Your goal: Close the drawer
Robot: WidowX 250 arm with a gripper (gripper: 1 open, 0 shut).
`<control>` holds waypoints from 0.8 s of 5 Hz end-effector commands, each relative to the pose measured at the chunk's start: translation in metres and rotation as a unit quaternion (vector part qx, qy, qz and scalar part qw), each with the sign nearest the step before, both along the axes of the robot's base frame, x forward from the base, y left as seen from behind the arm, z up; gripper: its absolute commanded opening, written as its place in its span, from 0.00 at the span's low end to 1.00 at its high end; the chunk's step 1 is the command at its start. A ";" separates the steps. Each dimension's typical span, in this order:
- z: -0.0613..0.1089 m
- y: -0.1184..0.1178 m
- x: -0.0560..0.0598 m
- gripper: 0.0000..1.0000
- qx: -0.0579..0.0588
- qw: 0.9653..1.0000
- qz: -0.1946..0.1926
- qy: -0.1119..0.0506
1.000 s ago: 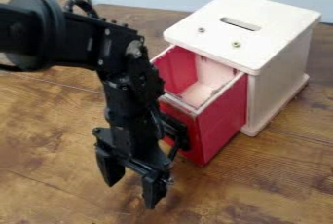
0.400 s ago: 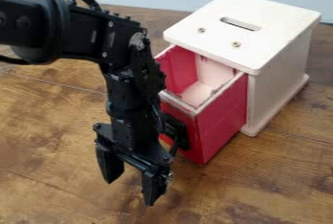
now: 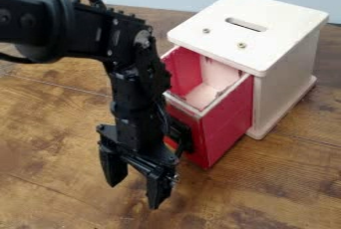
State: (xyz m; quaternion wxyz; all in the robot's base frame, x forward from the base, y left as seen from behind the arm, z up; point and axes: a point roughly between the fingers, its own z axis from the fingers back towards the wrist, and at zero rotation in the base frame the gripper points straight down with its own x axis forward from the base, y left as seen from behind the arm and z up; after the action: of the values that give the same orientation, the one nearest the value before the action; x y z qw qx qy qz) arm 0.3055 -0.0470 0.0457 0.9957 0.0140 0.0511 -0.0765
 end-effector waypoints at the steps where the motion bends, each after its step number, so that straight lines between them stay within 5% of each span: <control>1: 0.024 0.010 0.036 1.00 -0.010 0.997 -0.007 -0.073; 4: 0.025 0.011 0.041 1.00 -0.013 0.997 0.010 -0.078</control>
State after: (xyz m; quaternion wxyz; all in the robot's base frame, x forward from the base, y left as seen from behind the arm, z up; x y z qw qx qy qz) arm 0.3064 -0.0473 0.0425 0.9947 0.0089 0.0562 -0.0853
